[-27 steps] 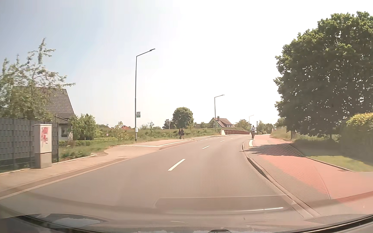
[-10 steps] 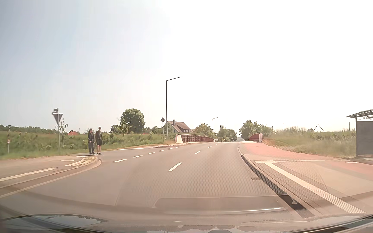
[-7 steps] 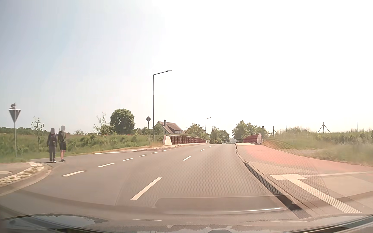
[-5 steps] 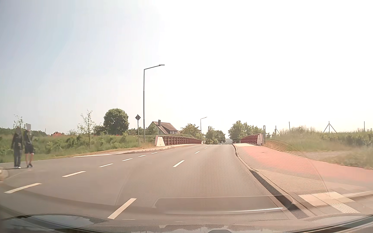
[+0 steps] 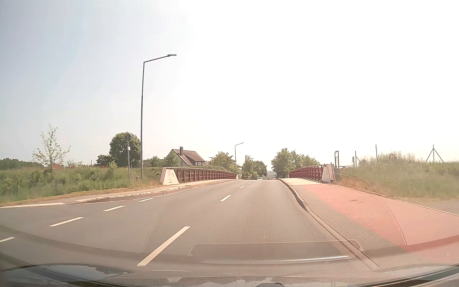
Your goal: Follow the waypoints while adhering to traffic rules and regulations
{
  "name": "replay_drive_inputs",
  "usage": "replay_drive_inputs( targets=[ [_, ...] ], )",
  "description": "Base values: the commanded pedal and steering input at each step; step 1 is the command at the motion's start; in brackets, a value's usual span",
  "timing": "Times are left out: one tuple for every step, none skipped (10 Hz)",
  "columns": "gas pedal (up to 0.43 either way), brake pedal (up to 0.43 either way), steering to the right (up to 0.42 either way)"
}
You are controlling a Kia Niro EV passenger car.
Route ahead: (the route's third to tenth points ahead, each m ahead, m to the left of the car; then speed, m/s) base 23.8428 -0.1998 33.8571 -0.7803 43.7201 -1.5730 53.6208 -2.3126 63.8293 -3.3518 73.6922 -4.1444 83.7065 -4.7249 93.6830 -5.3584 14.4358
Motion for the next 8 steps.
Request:
replay_drive_inputs(
  targets=[
    [0.228, 0.0, 0.019],
    [0.228, 0.0, 0.019],
    [0.228, 0.0, 0.019],
    [0.228, 0.0, 0.019],
    [0.228, 0.0, 0.019],
    [0.228, 0.0, 0.019],
    [0.228, 0.0, 0.019],
    [0.228, 0.0, 0.019]
  ],
)
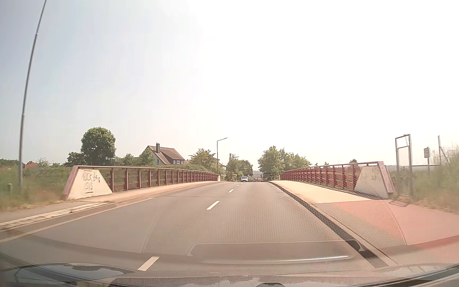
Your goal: Follow the waypoints while adhering to traffic rules and regulations
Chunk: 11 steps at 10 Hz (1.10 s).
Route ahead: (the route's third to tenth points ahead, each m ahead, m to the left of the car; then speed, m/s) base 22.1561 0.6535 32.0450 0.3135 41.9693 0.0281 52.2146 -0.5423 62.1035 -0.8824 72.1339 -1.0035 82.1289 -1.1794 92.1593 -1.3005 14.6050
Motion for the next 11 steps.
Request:
replay_drive_inputs(
  targets=[
    [0.22, 0.0, 0.019],
    [0.22, 0.0, 0.018],
    [0.22, 0.0, 0.016],
    [0.209, 0.0, 0.013],
    [0.209, 0.0, 0.009],
    [0.209, 0.0, 0.006],
    [0.197, 0.0, 0.005],
    [0.157, 0.0, 0.005],
    [0.138, 0.0, 0.005],
    [0.138, 0.0, 0.005],
    [0.138, 0.0, 0.004]
  ],
)
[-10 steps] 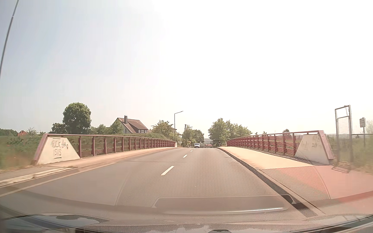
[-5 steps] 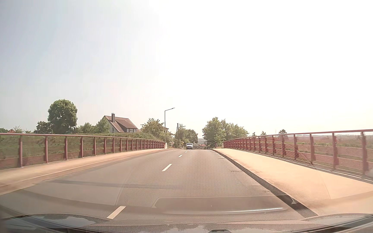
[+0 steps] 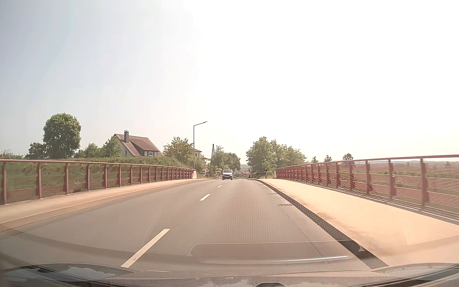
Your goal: Follow the waypoints while adhering to traffic rules and regulations
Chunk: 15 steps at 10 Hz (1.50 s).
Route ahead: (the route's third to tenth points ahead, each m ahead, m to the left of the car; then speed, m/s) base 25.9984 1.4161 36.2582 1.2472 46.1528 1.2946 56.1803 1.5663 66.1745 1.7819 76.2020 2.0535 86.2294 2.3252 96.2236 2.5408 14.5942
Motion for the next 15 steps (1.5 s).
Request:
replay_drive_inputs(
  targets=[
    [0.138, 0.0, 0.003],
    [0.067, 0.0, 0.0],
    [0.039, 0.0, -0.005],
    [0.039, 0.0, -0.006],
    [0.039, 0.0, -0.006],
    [0.039, 0.0, -0.008],
    [0.039, 0.0, -0.008],
    [0.039, 0.0, -0.008],
    [0.047, 0.0, -0.007],
    [0.047, 0.0, -0.006],
    [0.059, 0.0, -0.005],
    [0.087, 0.0, -0.004],
    [0.087, 0.0, -0.004],
    [0.098, 0.0, -0.004],
    [0.098, 0.0, -0.004]
  ],
)
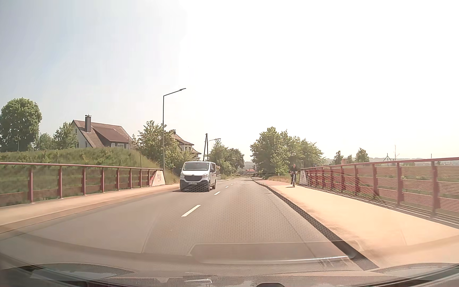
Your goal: Follow the waypoints while adhering to traffic rules and regulations
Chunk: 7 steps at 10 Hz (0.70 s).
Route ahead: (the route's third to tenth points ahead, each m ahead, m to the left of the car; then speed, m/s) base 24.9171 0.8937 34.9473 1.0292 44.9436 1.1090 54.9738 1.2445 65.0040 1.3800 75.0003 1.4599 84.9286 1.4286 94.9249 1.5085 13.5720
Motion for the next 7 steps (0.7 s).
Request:
replay_drive_inputs(
  targets=[
    [0.098, 0.0, -0.004],
    [0.098, 0.0, -0.003],
    [0.11, 0.0, -0.003],
    [0.13, 0.0, -0.003],
    [0.157, 0.0, -0.003],
    [0.157, 0.0, -0.002],
    [0.157, 0.0, -0.003]
  ],
)
